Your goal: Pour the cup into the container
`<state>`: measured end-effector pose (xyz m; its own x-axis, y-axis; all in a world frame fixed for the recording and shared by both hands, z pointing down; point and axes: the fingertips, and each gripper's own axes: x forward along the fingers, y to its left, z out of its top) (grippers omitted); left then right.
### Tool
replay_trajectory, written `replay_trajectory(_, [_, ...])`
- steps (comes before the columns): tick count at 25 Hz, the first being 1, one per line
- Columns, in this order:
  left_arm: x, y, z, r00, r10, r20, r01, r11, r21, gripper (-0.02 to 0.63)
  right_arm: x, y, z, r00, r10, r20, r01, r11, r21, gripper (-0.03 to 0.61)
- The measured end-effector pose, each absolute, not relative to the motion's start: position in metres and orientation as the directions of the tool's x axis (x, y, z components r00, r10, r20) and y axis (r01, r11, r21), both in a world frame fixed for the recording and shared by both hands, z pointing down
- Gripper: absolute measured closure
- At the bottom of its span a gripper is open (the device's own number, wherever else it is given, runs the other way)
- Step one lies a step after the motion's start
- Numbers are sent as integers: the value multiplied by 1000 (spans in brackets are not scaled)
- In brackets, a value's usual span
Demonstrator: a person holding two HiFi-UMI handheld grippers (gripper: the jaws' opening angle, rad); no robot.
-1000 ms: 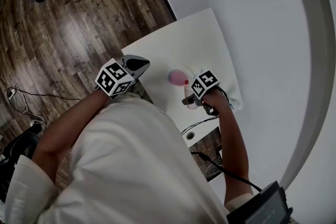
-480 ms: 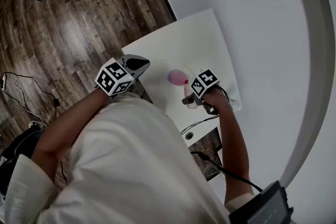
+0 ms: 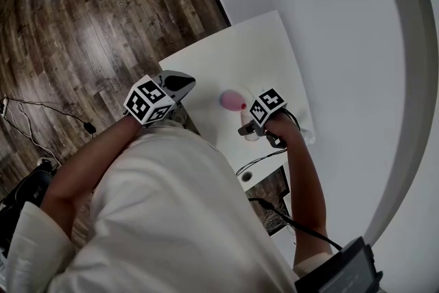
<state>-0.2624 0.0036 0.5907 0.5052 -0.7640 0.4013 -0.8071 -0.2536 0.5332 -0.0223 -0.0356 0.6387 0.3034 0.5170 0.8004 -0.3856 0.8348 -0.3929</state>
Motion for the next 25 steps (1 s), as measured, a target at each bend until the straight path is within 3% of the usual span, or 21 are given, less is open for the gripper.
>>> replay_trajectory(25, [-260, 2, 590, 504, -766, 400, -806, -251, 536, 604, -19, -36, 638, 351, 538, 767, -374, 831, -412, 199])
